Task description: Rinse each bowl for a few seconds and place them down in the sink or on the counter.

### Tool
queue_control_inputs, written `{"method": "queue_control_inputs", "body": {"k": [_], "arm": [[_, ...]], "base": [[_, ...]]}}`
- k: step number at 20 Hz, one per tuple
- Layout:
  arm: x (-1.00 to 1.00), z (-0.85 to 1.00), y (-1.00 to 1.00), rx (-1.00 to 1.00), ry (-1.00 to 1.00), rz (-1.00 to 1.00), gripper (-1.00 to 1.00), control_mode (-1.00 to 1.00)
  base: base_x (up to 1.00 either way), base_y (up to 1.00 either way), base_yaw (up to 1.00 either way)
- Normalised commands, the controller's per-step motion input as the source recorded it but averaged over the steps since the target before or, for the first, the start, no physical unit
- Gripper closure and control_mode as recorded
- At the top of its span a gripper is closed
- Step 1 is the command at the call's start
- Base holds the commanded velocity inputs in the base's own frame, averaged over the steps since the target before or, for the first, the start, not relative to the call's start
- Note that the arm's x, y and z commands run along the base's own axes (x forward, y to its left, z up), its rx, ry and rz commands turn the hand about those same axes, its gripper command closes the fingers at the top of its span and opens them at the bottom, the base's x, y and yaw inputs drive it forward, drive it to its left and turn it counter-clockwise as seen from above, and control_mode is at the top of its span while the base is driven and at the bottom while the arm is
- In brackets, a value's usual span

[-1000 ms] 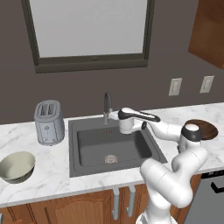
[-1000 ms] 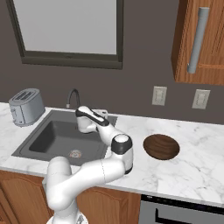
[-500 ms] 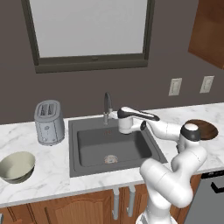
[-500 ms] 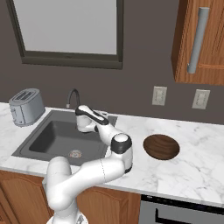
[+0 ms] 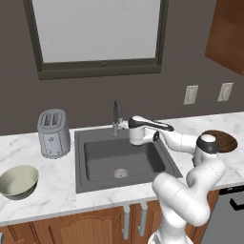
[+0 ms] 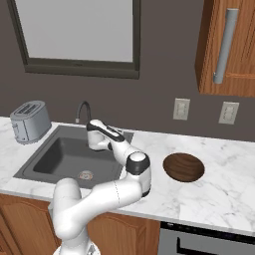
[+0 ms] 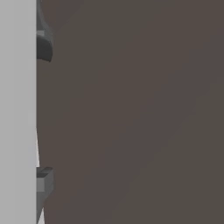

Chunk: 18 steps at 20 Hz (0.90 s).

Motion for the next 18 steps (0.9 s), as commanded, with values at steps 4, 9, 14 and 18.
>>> {"method": "queue_control_inputs", "body": {"k": [4,9,14,18], "arm": [[0.44,-0.36,-0.69,0.08,0.08,-0.12,-1.0,-1.0],[0.4,-0.37,-0.67,0.07,0.07,-0.12,-1.0,-1.0],[0.32,-0.36,-0.66,0.05,0.06,-0.1,-1.0,-1.0],[-0.01,-0.32,-0.71,0.07,0.03,-0.02,-1.0,-1.0]], "base": [[0.0,0.0,0.0],[0.0,0.0,0.0],[0.0,0.0,0.0],[0.0,0.0,0.0]]}}
